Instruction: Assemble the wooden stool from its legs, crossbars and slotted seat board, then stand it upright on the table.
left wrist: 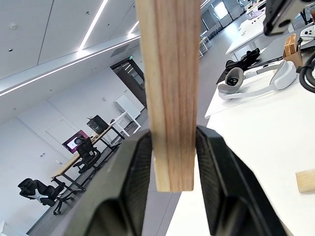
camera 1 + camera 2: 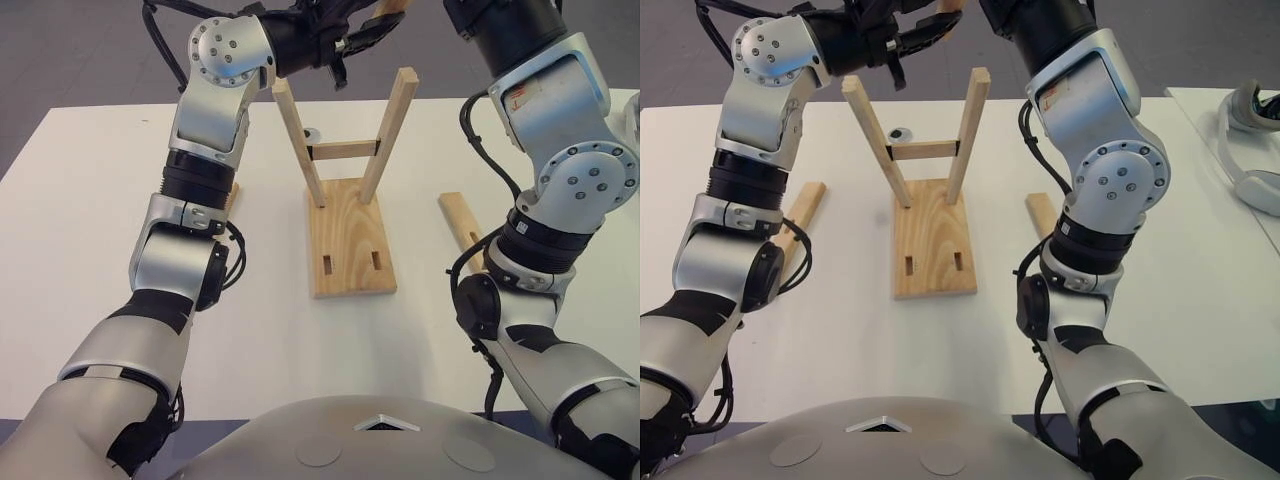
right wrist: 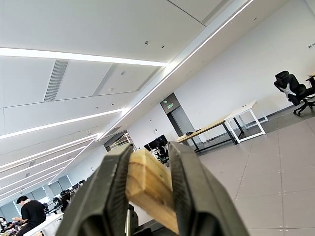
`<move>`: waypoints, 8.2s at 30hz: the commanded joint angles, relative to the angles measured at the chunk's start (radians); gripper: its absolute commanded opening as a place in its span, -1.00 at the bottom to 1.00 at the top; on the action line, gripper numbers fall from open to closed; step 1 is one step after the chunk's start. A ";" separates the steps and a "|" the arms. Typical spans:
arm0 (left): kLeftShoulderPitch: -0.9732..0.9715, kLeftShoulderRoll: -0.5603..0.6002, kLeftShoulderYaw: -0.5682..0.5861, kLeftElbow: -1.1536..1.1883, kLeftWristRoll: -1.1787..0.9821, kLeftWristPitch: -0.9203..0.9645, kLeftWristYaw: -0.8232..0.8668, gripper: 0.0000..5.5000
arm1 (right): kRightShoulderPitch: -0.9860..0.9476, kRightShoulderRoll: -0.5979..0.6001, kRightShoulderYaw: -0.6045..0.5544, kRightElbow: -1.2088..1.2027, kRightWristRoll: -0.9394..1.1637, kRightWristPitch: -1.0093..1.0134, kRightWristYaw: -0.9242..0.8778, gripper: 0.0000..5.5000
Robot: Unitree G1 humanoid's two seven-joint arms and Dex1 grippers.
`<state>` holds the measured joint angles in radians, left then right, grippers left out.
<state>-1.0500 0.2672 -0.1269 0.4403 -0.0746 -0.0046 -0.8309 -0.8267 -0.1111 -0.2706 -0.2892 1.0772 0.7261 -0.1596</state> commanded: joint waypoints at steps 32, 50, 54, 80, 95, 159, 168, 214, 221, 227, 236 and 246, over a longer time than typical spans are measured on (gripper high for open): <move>0.036 -0.027 0.019 -0.167 -0.081 0.176 -0.005 -0.53 | 0.053 -0.106 0.098 0.042 -0.272 0.039 0.025 -0.43; 0.109 0.025 -0.015 -0.109 -0.045 0.150 -0.018 -0.53 | 0.043 -0.074 0.081 0.025 -0.309 0.033 0.076 -0.80; 0.116 0.030 -0.018 -0.099 -0.037 0.141 -0.012 -0.53 | 0.041 -0.070 0.077 0.025 -0.316 0.033 0.079 -0.83; 0.380 0.134 0.262 -0.539 -0.178 0.326 0.257 0.90 | 0.599 -0.517 -0.012 0.250 -0.593 -0.153 0.698 -0.85; 0.431 0.099 0.283 -0.566 -0.200 0.293 0.367 0.96 | 0.861 -0.320 -0.063 0.019 -0.561 -0.297 0.618 -0.85; 0.486 0.092 0.257 -0.628 -0.203 0.307 0.414 0.96 | 0.922 -0.304 -0.077 0.116 -0.582 -0.387 0.632 -0.85; 0.492 0.090 0.255 -0.633 -0.200 0.306 0.422 0.96 | 0.920 -0.317 -0.090 0.141 -0.579 -0.394 0.637 -0.85; 0.522 0.062 0.238 -0.651 -0.198 0.297 0.454 0.96 | 1.008 -0.313 0.091 0.179 -0.740 -0.208 0.558 0.16; 0.534 0.054 0.238 -0.659 -0.193 0.297 0.462 0.96 | 0.997 -0.330 0.091 0.201 -0.755 -0.158 0.545 -0.05; 0.530 0.052 0.239 -0.654 -0.207 0.311 0.454 0.96 | 0.994 -0.308 0.091 0.209 -0.753 -0.174 0.528 -0.25; 0.570 -0.172 0.353 -0.765 -0.515 0.834 0.750 0.96 | 0.871 -0.266 0.010 0.136 -0.667 -0.212 0.499 -0.25; 0.418 -0.109 0.452 -0.729 -0.878 1.065 0.615 0.96 | 0.317 -0.297 -0.166 0.062 -0.291 -0.029 0.414 -0.25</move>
<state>-0.5623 0.1166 0.3213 -0.3193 -0.8864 1.0143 -0.1591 -0.4024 -0.4147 -0.4291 -0.2128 0.6846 0.6291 0.2643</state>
